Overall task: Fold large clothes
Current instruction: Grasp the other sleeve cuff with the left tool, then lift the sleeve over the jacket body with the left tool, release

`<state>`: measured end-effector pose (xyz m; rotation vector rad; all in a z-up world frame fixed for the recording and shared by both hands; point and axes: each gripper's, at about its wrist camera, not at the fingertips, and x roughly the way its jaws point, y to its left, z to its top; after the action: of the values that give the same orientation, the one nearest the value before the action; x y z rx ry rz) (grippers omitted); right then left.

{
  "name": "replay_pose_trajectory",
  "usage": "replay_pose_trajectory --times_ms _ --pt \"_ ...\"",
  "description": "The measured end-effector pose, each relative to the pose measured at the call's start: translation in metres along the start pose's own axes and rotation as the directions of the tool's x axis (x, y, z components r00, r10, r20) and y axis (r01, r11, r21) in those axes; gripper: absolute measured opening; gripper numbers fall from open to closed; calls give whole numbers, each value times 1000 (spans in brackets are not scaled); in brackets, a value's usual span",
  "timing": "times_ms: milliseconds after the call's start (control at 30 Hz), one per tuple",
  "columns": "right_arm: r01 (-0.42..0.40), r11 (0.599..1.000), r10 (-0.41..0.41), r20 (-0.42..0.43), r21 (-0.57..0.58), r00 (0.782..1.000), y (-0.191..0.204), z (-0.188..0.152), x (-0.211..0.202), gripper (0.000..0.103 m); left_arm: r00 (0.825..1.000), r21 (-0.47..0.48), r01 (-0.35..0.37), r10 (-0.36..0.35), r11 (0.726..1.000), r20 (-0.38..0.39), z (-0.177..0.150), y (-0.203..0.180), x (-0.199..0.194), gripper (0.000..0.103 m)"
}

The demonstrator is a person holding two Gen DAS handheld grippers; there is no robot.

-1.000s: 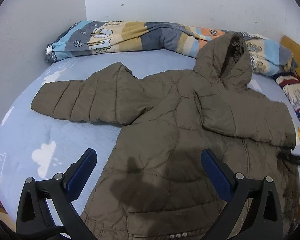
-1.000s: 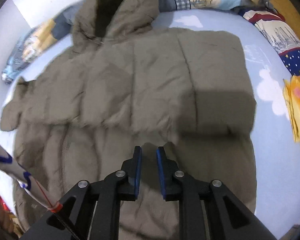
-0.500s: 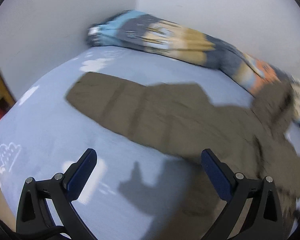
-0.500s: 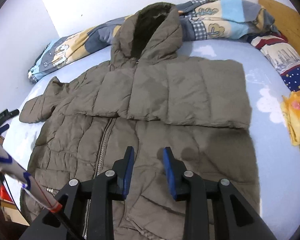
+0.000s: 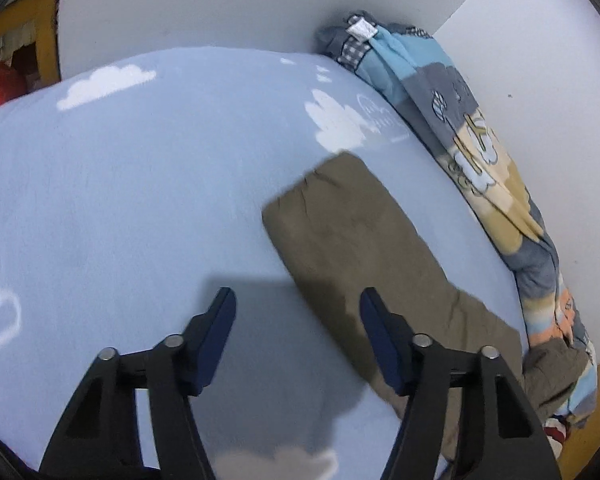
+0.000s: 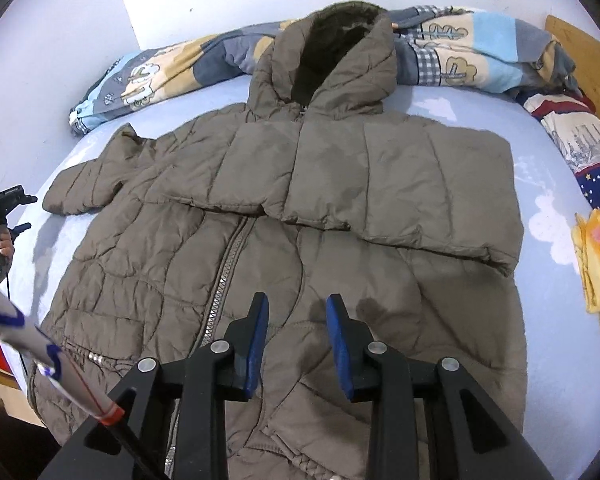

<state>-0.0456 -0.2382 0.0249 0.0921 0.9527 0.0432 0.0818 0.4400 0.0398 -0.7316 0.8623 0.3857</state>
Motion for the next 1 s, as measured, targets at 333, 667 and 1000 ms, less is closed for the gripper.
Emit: replay_pose_trajectory --times_ms 333,667,1000 --pt "9 1000 -9 -31 16 999 -3 1 20 33 998 -72 61 -63 996 -23 24 14 61 46" --pt "29 998 -27 -29 62 999 -14 6 23 33 990 -18 113 -112 993 85 22 -16 42 18" --pt "83 988 -87 26 133 996 -36 15 -6 33 962 242 171 -215 955 169 -16 -127 -76 18"
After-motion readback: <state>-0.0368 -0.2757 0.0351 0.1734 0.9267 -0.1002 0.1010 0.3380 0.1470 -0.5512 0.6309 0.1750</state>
